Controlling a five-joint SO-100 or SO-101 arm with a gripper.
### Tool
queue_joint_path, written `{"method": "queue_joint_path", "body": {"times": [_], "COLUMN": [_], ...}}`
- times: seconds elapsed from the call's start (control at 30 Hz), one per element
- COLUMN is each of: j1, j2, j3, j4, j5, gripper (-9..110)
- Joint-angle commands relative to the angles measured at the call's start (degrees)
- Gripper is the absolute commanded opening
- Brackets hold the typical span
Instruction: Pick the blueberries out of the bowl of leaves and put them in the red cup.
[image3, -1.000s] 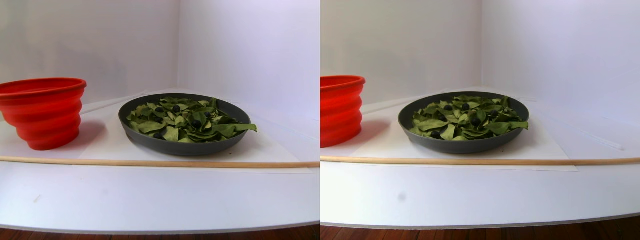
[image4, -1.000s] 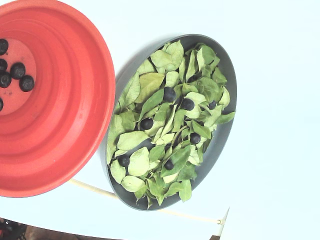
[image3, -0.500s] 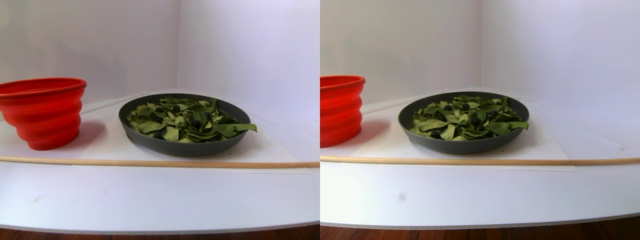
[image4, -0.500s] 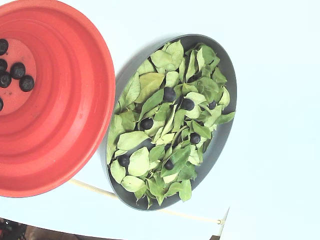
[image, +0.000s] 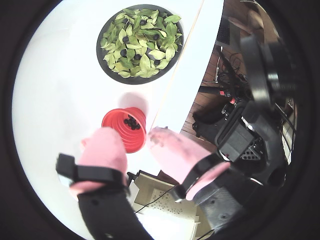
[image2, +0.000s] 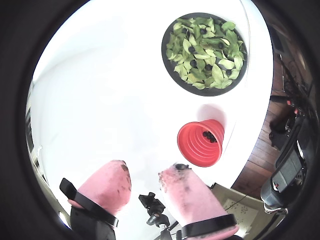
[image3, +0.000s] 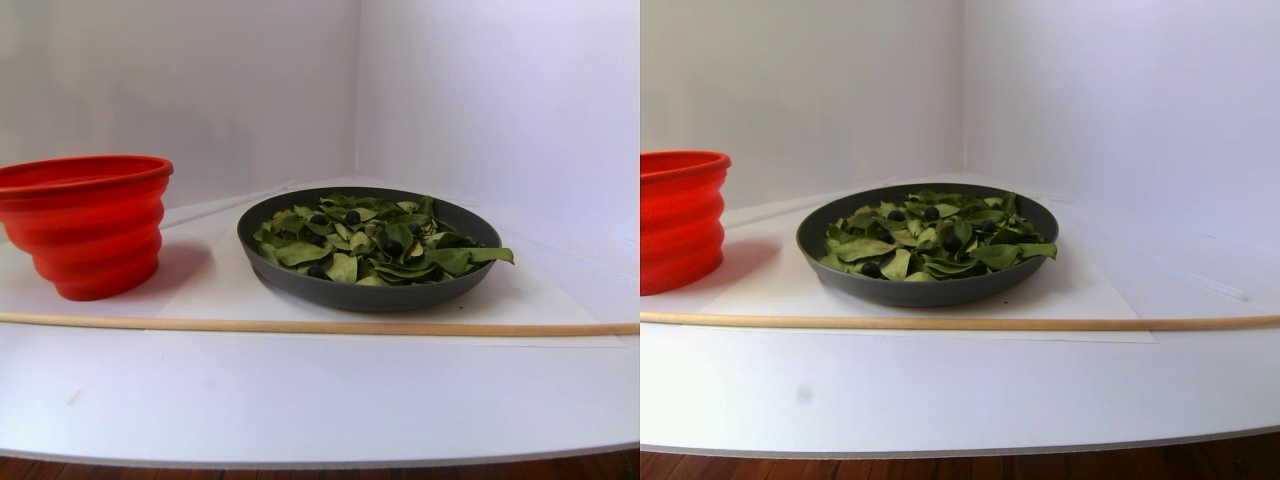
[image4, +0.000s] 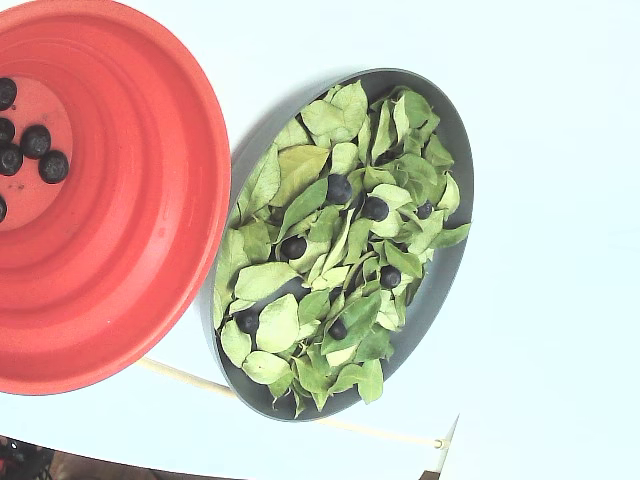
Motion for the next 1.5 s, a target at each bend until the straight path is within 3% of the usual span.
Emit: {"method": "queue_joint_path", "body": {"times": [0.0, 0.97, 1.13, 1.47], "j1": [0.26, -2.11, -1.85, -0.97], "j2": [-0.18, -9.14, -21.97, -20.57], "j3": [-0.44, -2.55, -18.54, -4.83], "j4": [0.0, -0.35, -4.04, -8.88], "j5": [-0.18, -1.58, -5.54, -16.44], "gripper": [11, 11, 11, 12]}}
